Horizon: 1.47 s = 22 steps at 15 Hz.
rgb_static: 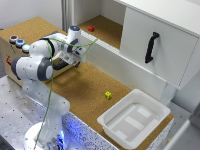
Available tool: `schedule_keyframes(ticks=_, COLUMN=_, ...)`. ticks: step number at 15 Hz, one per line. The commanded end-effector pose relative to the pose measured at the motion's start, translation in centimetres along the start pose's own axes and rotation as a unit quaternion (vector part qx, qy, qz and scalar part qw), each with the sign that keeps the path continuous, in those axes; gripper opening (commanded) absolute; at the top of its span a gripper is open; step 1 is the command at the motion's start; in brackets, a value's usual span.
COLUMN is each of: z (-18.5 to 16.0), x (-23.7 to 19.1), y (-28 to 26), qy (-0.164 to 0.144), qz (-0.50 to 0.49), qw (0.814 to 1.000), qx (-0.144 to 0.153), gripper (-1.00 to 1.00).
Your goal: Grasp the drawer handle, then close it
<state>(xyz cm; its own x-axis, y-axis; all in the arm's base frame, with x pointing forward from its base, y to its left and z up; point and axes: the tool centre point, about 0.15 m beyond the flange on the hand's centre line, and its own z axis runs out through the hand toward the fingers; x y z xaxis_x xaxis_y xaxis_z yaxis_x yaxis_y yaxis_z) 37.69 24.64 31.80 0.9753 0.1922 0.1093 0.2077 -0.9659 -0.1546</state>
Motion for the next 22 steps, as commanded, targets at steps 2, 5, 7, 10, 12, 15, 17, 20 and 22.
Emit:
schedule_keyframes(ticks=2, z=1.9, x=4.5, y=-6.4, qy=-0.034, qz=-0.006, qw=0.999, qx=-0.016, gripper=-1.00)
schedule_keyframes(ticks=5, z=-0.1, x=3.7, y=-4.0, qy=-0.015, qz=0.003, qw=0.999, qx=-0.040, gripper=-1.00)
schedule_keyframes(ticks=7, z=-1.2, x=2.8, y=-2.2, qy=-0.007, qz=0.007, qw=0.999, qx=-0.046, gripper=-1.00)
schedule_keyframes(ticks=10, z=-4.1, x=2.4, y=-2.2, qy=0.025, qz=-0.041, qw=0.997, qx=-0.061, gripper=1.00)
schedule_keyframes(ticks=12, z=-6.6, x=1.7, y=-3.5, qy=0.062, qz=-0.075, qw=0.994, qx=-0.053, gripper=1.00)
schedule_keyframes(ticks=15, z=-8.4, x=0.6, y=-4.5, qy=0.089, qz=-0.078, qw=0.992, qx=-0.034, gripper=1.00)
schedule_keyframes(ticks=17, z=-8.4, x=0.6, y=-4.5, qy=0.089, qz=-0.078, qw=0.992, qx=-0.034, gripper=1.00)
schedule_keyframes(ticks=20, z=-8.4, x=0.6, y=-4.5, qy=0.089, qz=-0.078, qw=0.992, qx=-0.034, gripper=1.00)
schedule_keyframes(ticks=22, z=-8.4, x=0.6, y=-4.5, qy=0.089, qz=-0.078, qw=0.992, qx=-0.034, gripper=1.00)
